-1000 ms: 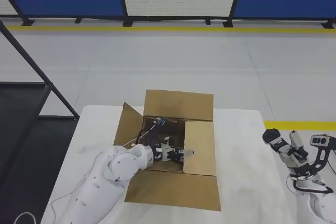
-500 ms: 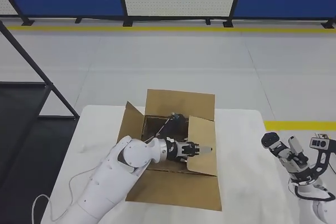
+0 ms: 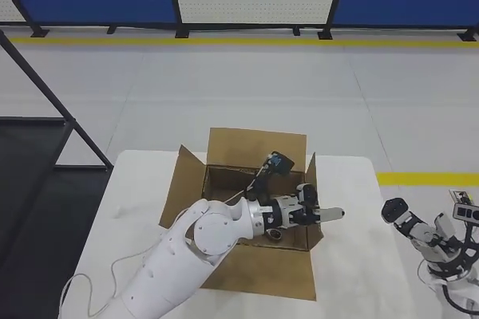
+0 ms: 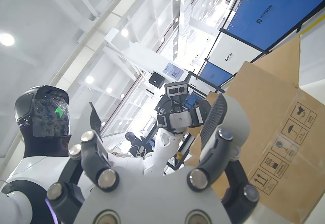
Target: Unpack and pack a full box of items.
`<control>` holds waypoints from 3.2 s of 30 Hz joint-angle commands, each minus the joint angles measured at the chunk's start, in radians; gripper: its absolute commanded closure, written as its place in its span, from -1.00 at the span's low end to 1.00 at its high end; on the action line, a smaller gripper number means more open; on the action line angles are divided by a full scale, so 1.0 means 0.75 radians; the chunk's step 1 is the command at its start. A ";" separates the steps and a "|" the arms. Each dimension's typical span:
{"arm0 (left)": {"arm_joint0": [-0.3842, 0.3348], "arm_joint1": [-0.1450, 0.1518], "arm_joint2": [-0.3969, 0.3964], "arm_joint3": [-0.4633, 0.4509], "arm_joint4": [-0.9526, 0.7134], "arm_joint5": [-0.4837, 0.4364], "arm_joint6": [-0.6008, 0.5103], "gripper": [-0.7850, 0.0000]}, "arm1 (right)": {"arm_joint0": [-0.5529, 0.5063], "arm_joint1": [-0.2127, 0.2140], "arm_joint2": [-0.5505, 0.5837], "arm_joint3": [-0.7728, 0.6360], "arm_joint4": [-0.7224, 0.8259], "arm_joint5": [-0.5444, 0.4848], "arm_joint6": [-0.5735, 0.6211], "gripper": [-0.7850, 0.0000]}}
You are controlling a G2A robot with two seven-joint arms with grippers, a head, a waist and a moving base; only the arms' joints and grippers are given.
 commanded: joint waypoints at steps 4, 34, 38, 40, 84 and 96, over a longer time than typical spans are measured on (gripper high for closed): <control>0.001 0.001 -0.001 -0.002 0.000 0.001 -0.003 -1.00 | -0.003 0.000 -0.003 -0.003 -0.001 0.007 0.001 -1.00; -0.275 -0.288 0.293 0.644 -0.240 -0.112 0.013 -1.00 | -0.106 0.071 -0.020 -0.032 -0.160 0.172 0.252 -1.00; -0.268 -0.299 0.277 0.663 -0.241 -0.136 0.015 -1.00 | -0.106 0.077 -0.052 -0.027 -0.179 0.182 0.254 -1.00; -0.264 -0.304 0.269 0.669 -0.237 -0.147 0.014 -1.00 | -0.102 0.081 -0.059 -0.023 -0.233 0.171 0.225 -1.00; 0.989 0.028 -0.821 -0.810 0.664 0.222 0.478 -1.00 | 0.180 0.128 -0.315 0.111 -0.637 0.394 -0.058 -1.00; 1.067 0.047 -1.055 -0.717 0.358 0.236 0.414 -1.00 | 0.235 0.151 -0.381 0.154 -0.766 0.389 -0.031 -1.00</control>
